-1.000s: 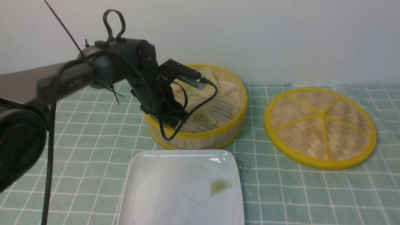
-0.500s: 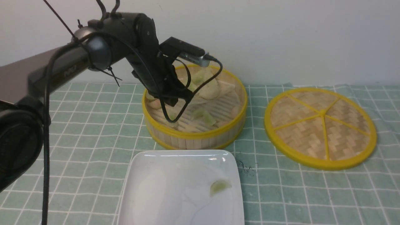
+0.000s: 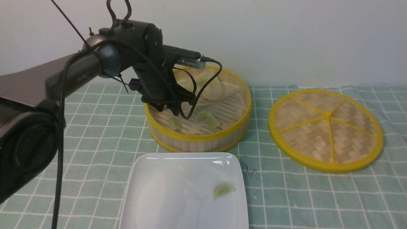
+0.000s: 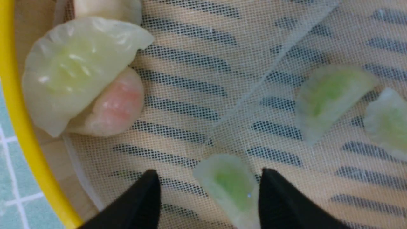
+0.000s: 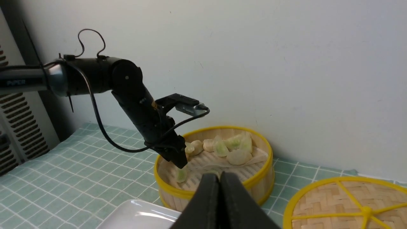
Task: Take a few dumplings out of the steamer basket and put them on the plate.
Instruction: Use the left arm to grab a dumpling from the steamer
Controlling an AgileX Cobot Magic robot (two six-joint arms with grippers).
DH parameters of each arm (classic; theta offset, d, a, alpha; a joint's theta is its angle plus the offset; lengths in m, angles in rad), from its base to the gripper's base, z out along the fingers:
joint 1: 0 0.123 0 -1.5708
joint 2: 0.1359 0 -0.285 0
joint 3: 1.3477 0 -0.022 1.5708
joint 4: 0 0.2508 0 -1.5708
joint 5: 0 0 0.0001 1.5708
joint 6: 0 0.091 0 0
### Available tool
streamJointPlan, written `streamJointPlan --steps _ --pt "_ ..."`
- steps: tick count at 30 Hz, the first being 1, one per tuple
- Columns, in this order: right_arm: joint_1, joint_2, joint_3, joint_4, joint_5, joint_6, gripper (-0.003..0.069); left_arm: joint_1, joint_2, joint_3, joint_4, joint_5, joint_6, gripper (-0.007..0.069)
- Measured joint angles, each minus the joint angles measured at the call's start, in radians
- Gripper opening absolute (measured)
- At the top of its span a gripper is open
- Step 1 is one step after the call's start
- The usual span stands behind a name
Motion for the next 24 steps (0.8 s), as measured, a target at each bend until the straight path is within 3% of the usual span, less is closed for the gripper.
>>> streamJointPlan --steps 2,5,9,12,14,15,16,24 --pt "0.0 0.0 0.0 0.0 0.001 0.0 -0.0013 0.0 0.015 0.0 0.002 -0.009 -0.037 0.0469" --pt "0.0 0.0 0.0 0.0 0.002 0.0 -0.0013 0.0 0.039 -0.001 0.002 -0.013 -0.058 0.051" --pt "0.0 0.0 0.0 0.0 0.002 0.0 -0.0013 0.0 0.059 -0.002 -0.005 -0.034 -0.065 0.0501" --pt "0.0 0.0 0.0 0.001 0.003 0.0 -0.0013 0.0 0.07 -0.002 -0.006 -0.036 -0.066 0.037" --pt "0.0 0.0 0.0 0.003 0.007 0.0 -0.0013 0.0 0.07 -0.003 0.0 -0.03 -0.066 0.0227" --pt "0.0 0.0 0.0 0.003 0.009 0.0 -0.0013 0.0 0.07 -0.003 0.001 -0.029 -0.066 0.0227" --pt "0.0 0.0 0.0 0.003 0.015 0.0 -0.0013 0.0 0.07 -0.006 0.001 -0.027 -0.063 0.0168" --pt "0.0 0.0 0.0 0.004 0.026 0.0 -0.0013 0.0 0.008 -0.091 0.006 0.122 -0.035 0.0168"
